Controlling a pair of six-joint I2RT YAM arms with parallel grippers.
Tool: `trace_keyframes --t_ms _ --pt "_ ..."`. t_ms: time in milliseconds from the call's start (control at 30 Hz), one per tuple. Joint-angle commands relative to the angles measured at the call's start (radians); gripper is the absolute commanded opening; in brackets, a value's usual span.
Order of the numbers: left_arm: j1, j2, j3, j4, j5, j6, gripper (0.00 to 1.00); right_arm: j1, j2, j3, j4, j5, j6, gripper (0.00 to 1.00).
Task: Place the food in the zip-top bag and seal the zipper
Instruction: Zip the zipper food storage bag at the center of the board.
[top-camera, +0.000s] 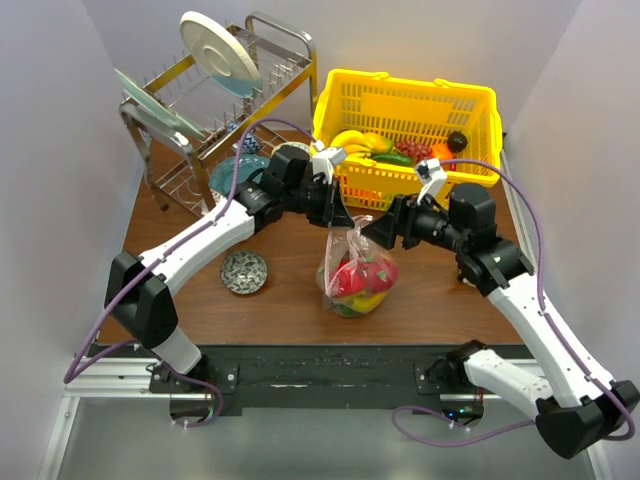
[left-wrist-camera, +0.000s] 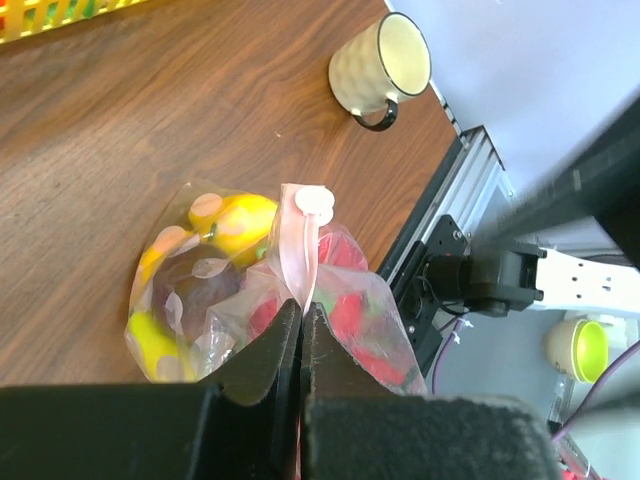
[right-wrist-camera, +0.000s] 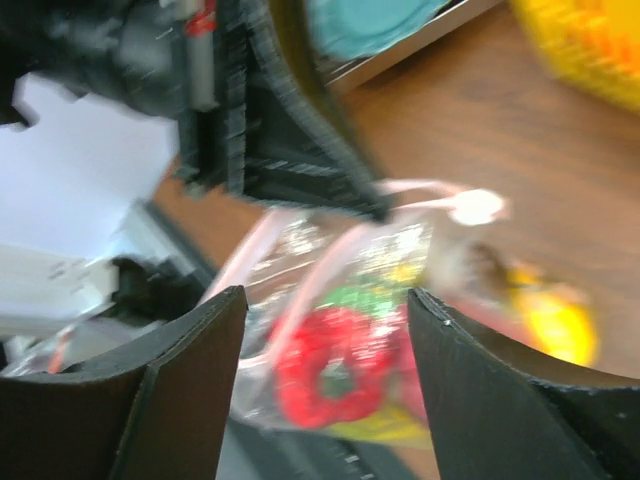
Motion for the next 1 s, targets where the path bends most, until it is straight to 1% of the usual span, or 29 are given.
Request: trace_keyframes --t_ms 0,33,67,100,133,167,200,233,267,333,367,433,500,567,667,733,867,967 --pt "0.019 -0.043 0.035 0.029 0.070 0.035 0.00 -0.122 0.040 0.007 -0.014 -0.066 -0.127 0.66" --pt "0.024 -0.046 0.033 0.032 0.083 0.037 0.00 -0.197 0.049 -0.025 0.014 -0.113 -0.115 0.66" --pt "0.028 -0.054 0.033 0.034 0.104 0.037 0.00 -0.230 0.060 -0.045 0.098 -0.162 -0.100 0.65" --pt "0.039 -0.059 0.034 0.034 0.112 0.038 0.00 -0.288 0.065 -0.069 0.153 -0.284 -0.082 0.65" --pt "0.045 -0.063 0.035 0.032 0.120 0.040 0.00 -0.306 0.065 -0.121 0.217 -0.331 -0.037 0.64" --pt "0.051 -0.073 0.036 0.032 0.133 0.040 0.00 -0.317 0.063 -0.147 0.350 -0.373 -0.019 0.64" --pt "0.059 -0.077 0.036 0.031 0.141 0.044 0.00 -0.326 0.063 -0.172 0.406 -0.406 -0.005 0.66" --pt "0.062 -0.080 0.036 0.026 0.149 0.046 0.00 -0.325 0.063 -0.216 0.510 -0.422 -0.012 0.67" --pt "0.065 -0.086 0.038 0.025 0.156 0.050 0.00 -0.325 0.062 -0.241 0.561 -0.427 -0.015 0.70" --pt "0.068 -0.088 0.038 0.019 0.164 0.055 0.00 -0.325 0.049 -0.305 0.682 -0.421 -0.021 0.72" --pt "0.068 -0.092 0.036 0.019 0.172 0.058 0.00 -0.327 0.046 -0.321 0.716 -0.417 -0.025 0.73" --pt "0.071 -0.096 0.036 0.018 0.178 0.060 0.00 -0.325 0.052 -0.365 0.817 -0.416 -0.026 0.73" --pt "0.070 -0.099 0.034 0.025 0.187 0.064 0.00 -0.327 0.081 -0.370 0.853 -0.436 -0.037 0.73" --pt "0.071 -0.103 0.033 0.029 0.195 0.064 0.00 -0.325 0.112 -0.363 0.890 -0.489 -0.038 0.72" --pt "0.071 -0.106 0.038 0.037 0.209 0.060 0.00 -0.319 0.180 -0.347 0.954 -0.538 -0.011 0.64" --pt "0.071 -0.106 0.041 0.041 0.213 0.058 0.00 -0.308 0.222 -0.350 1.014 -0.555 0.003 0.60" --pt "0.071 -0.106 0.044 0.034 0.219 0.064 0.00 -0.270 0.262 -0.353 1.034 -0.575 -0.049 0.60" --pt "0.071 -0.105 0.045 0.028 0.222 0.069 0.00 -0.218 0.281 -0.358 1.060 -0.578 -0.097 0.60"
